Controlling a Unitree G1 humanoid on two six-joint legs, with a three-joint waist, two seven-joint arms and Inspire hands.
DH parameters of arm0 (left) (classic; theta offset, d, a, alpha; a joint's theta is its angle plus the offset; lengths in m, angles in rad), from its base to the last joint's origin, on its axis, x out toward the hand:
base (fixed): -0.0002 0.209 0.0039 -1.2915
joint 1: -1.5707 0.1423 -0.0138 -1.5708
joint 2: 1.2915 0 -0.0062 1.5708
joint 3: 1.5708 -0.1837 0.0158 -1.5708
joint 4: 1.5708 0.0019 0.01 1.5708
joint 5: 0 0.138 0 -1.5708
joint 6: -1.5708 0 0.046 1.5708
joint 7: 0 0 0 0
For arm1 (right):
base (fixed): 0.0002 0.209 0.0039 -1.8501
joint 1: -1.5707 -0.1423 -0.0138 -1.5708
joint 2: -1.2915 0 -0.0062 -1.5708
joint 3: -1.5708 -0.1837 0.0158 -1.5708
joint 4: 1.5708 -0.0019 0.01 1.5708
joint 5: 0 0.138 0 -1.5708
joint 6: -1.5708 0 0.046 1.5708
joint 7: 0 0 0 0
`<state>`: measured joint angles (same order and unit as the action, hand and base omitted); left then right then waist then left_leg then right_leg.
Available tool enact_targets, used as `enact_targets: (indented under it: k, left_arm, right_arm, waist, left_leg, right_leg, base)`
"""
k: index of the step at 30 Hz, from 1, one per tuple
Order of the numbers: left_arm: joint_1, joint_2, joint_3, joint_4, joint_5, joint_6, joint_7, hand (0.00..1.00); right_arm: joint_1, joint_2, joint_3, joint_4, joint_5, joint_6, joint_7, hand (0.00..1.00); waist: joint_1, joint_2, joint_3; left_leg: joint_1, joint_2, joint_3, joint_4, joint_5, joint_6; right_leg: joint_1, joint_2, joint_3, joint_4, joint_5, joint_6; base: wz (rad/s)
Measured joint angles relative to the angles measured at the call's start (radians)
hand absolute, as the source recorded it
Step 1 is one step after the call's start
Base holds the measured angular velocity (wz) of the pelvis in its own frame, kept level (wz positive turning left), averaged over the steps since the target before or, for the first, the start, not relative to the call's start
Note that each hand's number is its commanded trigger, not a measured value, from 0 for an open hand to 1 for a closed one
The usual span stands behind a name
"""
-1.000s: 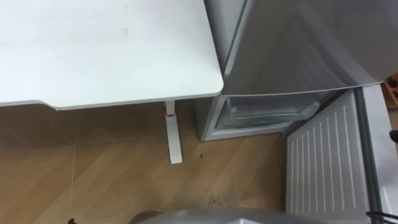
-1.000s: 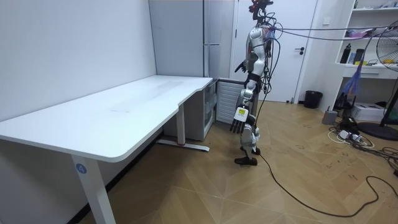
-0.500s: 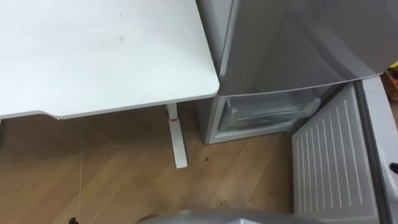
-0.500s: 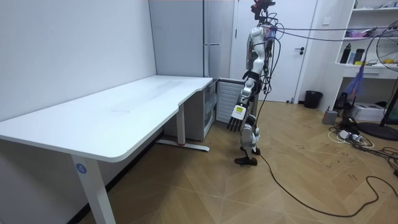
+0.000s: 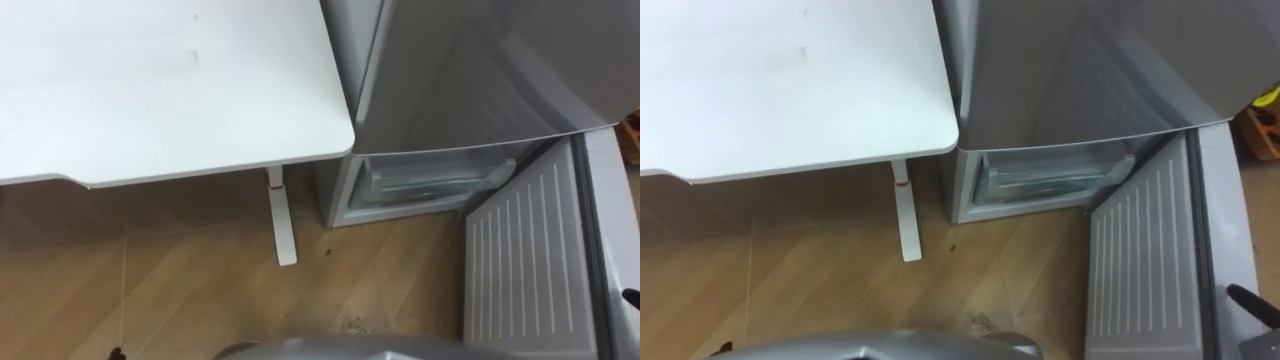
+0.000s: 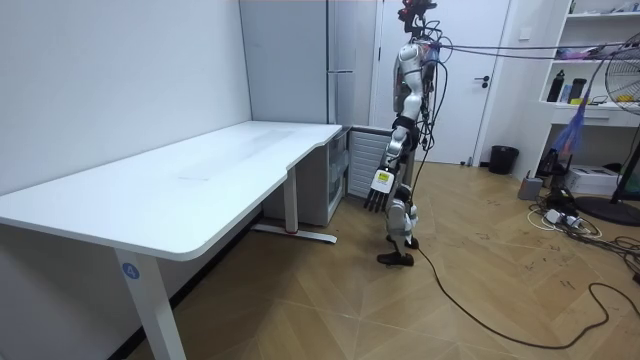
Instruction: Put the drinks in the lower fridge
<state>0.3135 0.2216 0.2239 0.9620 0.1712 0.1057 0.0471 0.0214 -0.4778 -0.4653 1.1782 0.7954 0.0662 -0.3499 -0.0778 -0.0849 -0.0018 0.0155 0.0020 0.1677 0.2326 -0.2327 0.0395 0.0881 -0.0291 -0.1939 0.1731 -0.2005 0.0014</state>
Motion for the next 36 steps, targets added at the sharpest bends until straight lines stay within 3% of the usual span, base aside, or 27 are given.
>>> enact_targets:
  k: [5, 8, 10, 11, 12, 14, 15, 16, 17, 18, 19, 21, 22, 24, 26, 28, 31, 34, 36]
  left_arm:
    - [0.001, -0.001, -0.005, 0.000, 0.008, -0.002, -0.021, 0.00]
    - [-0.020, -0.001, -0.045, 0.000, 0.030, 0.008, -0.037, 0.00]
    - [-0.066, 0.004, -0.126, 0.003, 0.036, 0.026, -0.048, 0.00]
    - [-0.086, 0.023, -0.195, 0.005, 0.036, 0.027, -0.066, 0.00]
    - [-0.099, 0.035, -0.228, 0.012, 0.036, 0.027, -0.076, 0.00]
    - [-0.213, 0.076, -0.355, 0.110, 0.037, 0.040, -0.108, 0.00]
    - [-0.241, 0.080, -0.380, 0.140, 0.038, 0.043, -0.115, 0.00]
    - [-0.302, 0.082, -0.425, 0.176, 0.039, 0.047, -0.120, 0.00]
    - [-0.322, 0.080, -0.440, 0.179, 0.038, 0.046, -0.122, 0.00]
    - [-0.354, 0.074, -0.462, 0.177, 0.037, 0.034, -0.128, 0.00]
    - [-0.369, 0.065, -0.475, 0.174, 0.030, 0.018, -0.129, 0.00]
    - [-0.342, 0.065, -0.488, 0.152, 0.014, 0.020, -0.127, 0.00]
    - [-0.313, 0.068, -0.488, 0.136, 0.014, 0.029, -0.122, 0.00]
    - [-0.271, 0.069, -0.495, 0.136, 0.015, 0.068, -0.120, 0.00]
    - [-0.245, 0.062, -0.498, 0.136, 0.017, 0.093, -0.124, 0.00]
    - [-0.226, 0.062, -0.496, 0.137, 0.016, 0.094, -0.126, 0.00]
    - [-0.239, 0.047, -0.495, 0.136, 0.017, 0.086, -0.121, 0.00]
    - [-0.256, 0.026, -0.480, 0.135, 0.017, 0.077, -0.116, 0.00]
    - [-0.256, 0.028, -0.473, 0.135, 0.017, 0.076, -0.112, 0.00]
  right_arm:
    - [0.006, 0.006, 0.020, -0.011, 0.105, -0.014, 0.036, 0.00]
    - [0.020, 0.022, 0.147, -0.085, 0.159, -0.019, 0.114, 0.00]
    - [0.076, 0.055, 0.366, -0.293, 0.120, -0.055, 0.139, 0.00]
    - [0.134, 0.041, 0.516, -0.505, 0.078, -0.044, 0.142, 0.00]
    - [0.158, 0.030, 0.593, -0.609, 0.059, -0.042, 0.145, 0.00]
    - [0.175, 0.006, 0.826, -0.893, 0.030, -0.020, 0.155, 0.00]
    - [0.173, 0.005, 0.878, -0.953, 0.028, -0.026, 0.198, 0.00]
    - [0.132, 0.018, 1.006, -1.045, 0.028, -0.035, 0.349, 0.00]
    - [0.095, 0.041, 1.067, -1.083, 0.030, -0.034, 0.420, 0.00]
    - [0.011, 0.115, 1.158, -1.119, 0.030, -0.030, 0.550, 0.00]
    - [-0.079, 0.216, 1.216, -1.115, 0.034, -0.027, 0.658, 0.00]
    - [-0.173, 0.262, 1.270, -1.112, 0.055, -0.020, 0.788, 0.00]
    - [-0.193, 0.249, 1.266, -1.124, 0.059, -0.006, 0.864, 0.00]
    - [-0.184, 0.207, 1.256, -1.118, 0.068, 0.022, 0.950, 0.00]
    - [-0.151, 0.163, 1.251, -1.105, 0.068, 0.072, 1.004, 0.00]
    - [-0.127, 0.126, 1.234, -1.098, 0.036, 0.125, 1.063, 0.00]
    - [-0.120, 0.124, 1.177, -1.093, -0.002, 0.134, 1.118, 0.00]
    - [-0.102, 0.122, 1.109, -1.067, -0.057, 0.133, 1.160, 0.00]
    - [-0.076, 0.120, 1.081, -1.029, -0.111, 0.134, 1.183, 0.00]
  waist:
    - [0.002, 0.014, 0.0007]
    - [0.008, 0.021, 0.0039]
    - [0.067, 0.021, 0.0021]
    - [0.094, 0.026, 0.0054]
    - [0.109, 0.025, 0.0048]
    - [0.150, 0.024, 0.0056]
    - [0.157, 0.025, 0.0057]
    - [0.170, 0.027, 0.0056]
    - [0.174, 0.031, 0.0050]
    - [0.199, 0.040, 0.0062]
    - [0.226, 0.051, 0.0085]
    - [0.254, 0.068, 0.0044]
    - [0.260, 0.070, 0.0016]
    - [0.265, 0.067, 0.0010]
    - [0.267, 0.052, 0.0065]
    - [0.273, 0.020, 0.0089]
    - [0.274, -0.001, 0.0145]
    - [0.272, 0.005, 0.0164]
    - [0.270, 0.009, 0.0153]
  left_leg:
    - [-0.004, 0.000, -0.004, -0.006, 0.000, 0.000]
    - [-0.012, 0.003, -0.004, -0.002, 0.000, -0.001]
    - [-0.038, 0.016, -0.004, 0.008, -0.002, -0.003]
    - [-0.050, 0.025, -0.007, 0.015, -0.003, -0.006]
    - [-0.059, 0.030, -0.012, 0.023, -0.006, -0.010]
    - [-0.084, 0.052, -0.034, 0.059, -0.018, -0.027]
    - [-0.094, 0.057, -0.040, 0.070, -0.020, -0.032]
    - [-0.103, 0.066, -0.056, 0.081, -0.022, -0.040]
    - [-0.110, 0.068, -0.068, 0.085, -0.020, -0.046]
    - [-0.124, 0.071, -0.086, 0.094, -0.014, -0.052]
    - [-0.128, 0.069, -0.093, 0.097, -0.005, -0.059]
    - [-0.127, 0.055, -0.107, 0.092, 0.007, -0.063]
    - [-0.127, 0.050, -0.115, 0.083, 0.015, -0.061]
    - [-0.123, 0.037, -0.112, 0.070, 0.029, -0.058]
    - [-0.119, 0.033, -0.106, 0.062, 0.039, -0.054]
    - [-0.118, 0.030, -0.102, 0.058, 0.042, -0.053]
    - [-0.117, 0.027, -0.097, 0.060, 0.040, -0.051]
    - [-0.100, 0.024, -0.089, 0.057, 0.034, -0.043]
    - [-0.093, 0.022, -0.089, 0.050, 0.030, -0.039]
  right_leg:
    - [-0.004, 0.001, -0.006, 0.000, 0.001, -0.001]
    - [-0.012, 0.002, -0.005, 0.002, 0.006, -0.004]
    - [-0.056, 0.012, -0.014, 0.013, 0.027, -0.013]
    - [-0.075, 0.017, -0.023, 0.012, 0.043, -0.021]
    - [-0.084, 0.023, -0.030, 0.013, 0.049, -0.027]
    - [-0.107, 0.045, -0.058, 0.014, 0.065, -0.041]
    - [-0.110, 0.051, -0.059, 0.013, 0.066, -0.042]
    - [-0.111, 0.060, -0.068, 0.014, 0.066, -0.042]
    - [-0.112, 0.063, -0.074, 0.013, 0.065, -0.041]
    - [-0.112, 0.067, -0.080, 0.012, 0.048, -0.028]
    - [-0.111, 0.069, -0.086, 0.013, 0.031, -0.031]
    - [-0.104, 0.059, -0.112, 0.013, 0.017, -0.054]
    - [-0.100, 0.048, -0.134, 0.017, 0.012, -0.073]
    - [-0.096, 0.040, -0.137, 0.015, 0.014, -0.086]
    - [-0.089, 0.033, -0.136, 0.017, 0.013, -0.084]
    - [-0.083, 0.030, -0.134, 0.012, 0.011, -0.081]
    - [-0.078, 0.028, -0.130, 0.011, 0.009, -0.078]
    - [-0.056, 0.027, -0.117, 0.005, 0.007, -0.070]
    - [-0.046, 0.027, -0.117, 0.000, 0.006, -0.066]
  base:
    - [-0.01]
    - [-0.17]
    - [-0.76]
    - [-0.94]
    - [-0.95]
    - [-0.65]
    - [-0.10]
    - [0.22]
    - [0.50]
    - [0.61]
    - [0.58]
    - [0.67]
    - [0.72]
    - [0.58]
    - [0.44]
    - [0.14]
    - [0.01]
    - [0.00]
    - [0.07]
